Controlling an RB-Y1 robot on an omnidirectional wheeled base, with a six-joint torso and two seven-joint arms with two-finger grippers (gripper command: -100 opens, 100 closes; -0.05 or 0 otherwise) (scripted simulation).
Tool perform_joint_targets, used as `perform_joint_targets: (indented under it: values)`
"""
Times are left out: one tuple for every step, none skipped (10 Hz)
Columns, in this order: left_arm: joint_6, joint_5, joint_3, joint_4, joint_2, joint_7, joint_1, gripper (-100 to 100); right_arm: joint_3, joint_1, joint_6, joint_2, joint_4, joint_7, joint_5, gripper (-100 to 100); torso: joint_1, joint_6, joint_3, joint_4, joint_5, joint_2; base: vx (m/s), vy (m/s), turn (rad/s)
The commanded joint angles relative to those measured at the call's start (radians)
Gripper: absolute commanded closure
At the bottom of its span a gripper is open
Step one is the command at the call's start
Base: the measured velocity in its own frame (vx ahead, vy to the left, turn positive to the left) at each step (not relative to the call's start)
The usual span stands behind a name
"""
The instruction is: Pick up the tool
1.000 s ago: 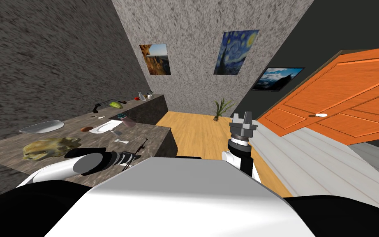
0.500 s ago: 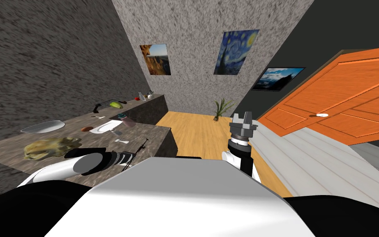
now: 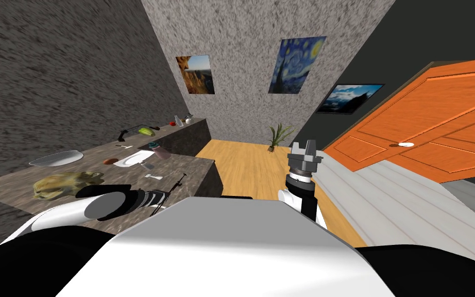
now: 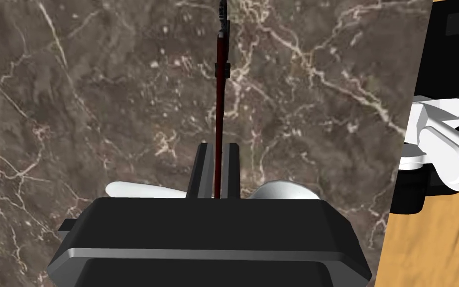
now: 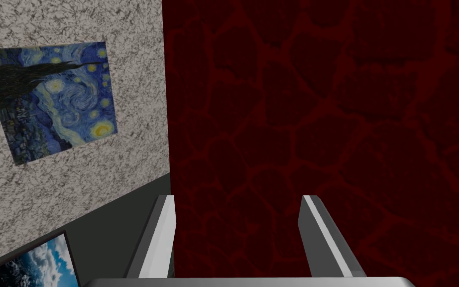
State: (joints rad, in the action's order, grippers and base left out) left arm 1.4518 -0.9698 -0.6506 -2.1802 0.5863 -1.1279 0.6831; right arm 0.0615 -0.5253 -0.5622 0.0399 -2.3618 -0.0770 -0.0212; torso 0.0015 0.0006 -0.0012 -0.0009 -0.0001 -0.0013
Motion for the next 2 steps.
perform_joint_targets:
  values:
    - [0.0, 0.0, 0.0, 0.0, 0.0, 0.0, 0.0, 100, 0.0, 0.0, 0.0, 0.0, 0.0, 0.0, 0.0, 0, 0.0, 0.0, 0.0, 0.0, 0.0, 0.0, 0.0, 0.01, 0.001]
    - [0.004, -0.001, -0.001, -0.002, 0.001, -0.003, 0.0, 0, 0.0, 0.0, 0.0, 0.0, 0.0, 0.0, 0.0, 0, 0.0, 0.0, 0.0, 0.0, 0.001, 0.0, 0.0, 0.0, 0.0]
